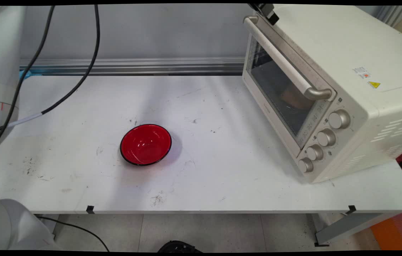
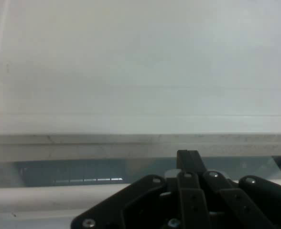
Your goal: Open the oven
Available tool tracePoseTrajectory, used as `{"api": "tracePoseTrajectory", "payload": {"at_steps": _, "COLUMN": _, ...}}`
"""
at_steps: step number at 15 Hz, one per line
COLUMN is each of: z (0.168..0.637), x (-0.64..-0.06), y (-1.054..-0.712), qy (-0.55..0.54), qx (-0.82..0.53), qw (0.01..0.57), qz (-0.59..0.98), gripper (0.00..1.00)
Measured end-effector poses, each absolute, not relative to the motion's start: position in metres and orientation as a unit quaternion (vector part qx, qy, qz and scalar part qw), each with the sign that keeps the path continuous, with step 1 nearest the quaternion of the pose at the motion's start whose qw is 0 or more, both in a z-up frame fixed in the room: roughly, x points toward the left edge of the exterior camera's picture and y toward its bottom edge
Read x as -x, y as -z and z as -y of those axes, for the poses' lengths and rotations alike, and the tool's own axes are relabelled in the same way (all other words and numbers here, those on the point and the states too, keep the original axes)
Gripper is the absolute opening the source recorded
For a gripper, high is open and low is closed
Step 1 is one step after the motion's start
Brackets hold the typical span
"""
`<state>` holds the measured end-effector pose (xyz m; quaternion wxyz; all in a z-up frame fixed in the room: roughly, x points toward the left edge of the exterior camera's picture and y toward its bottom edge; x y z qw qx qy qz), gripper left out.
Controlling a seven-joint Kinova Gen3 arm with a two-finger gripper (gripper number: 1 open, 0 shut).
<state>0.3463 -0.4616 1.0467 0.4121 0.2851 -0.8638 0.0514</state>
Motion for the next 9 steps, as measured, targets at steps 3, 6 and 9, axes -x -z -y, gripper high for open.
{"api": "tracePoseTrajectory", "payload": {"at_steps": 3, "z": 0.466, "x": -0.341, "y": -1.040, "qy": -0.050, "qx": -0.282, "qw": 0.408, "qz": 0.867, "gripper": 0.00}}
{"api": "tracePoseTrajectory", "payload": {"at_steps": 6, "z": 0.471, "x": -0.335, "y": -1.033, "qy": -0.047, "qx": -0.278, "qw": 0.405, "qz": 0.870, "gripper": 0.00}}
{"api": "tracePoseTrajectory", "payload": {"at_steps": 9, "z": 0.475, "x": -0.329, "y": -1.025, "qy": -0.044, "qx": -0.277, "qw": 0.403, "qz": 0.871, "gripper": 0.00}}
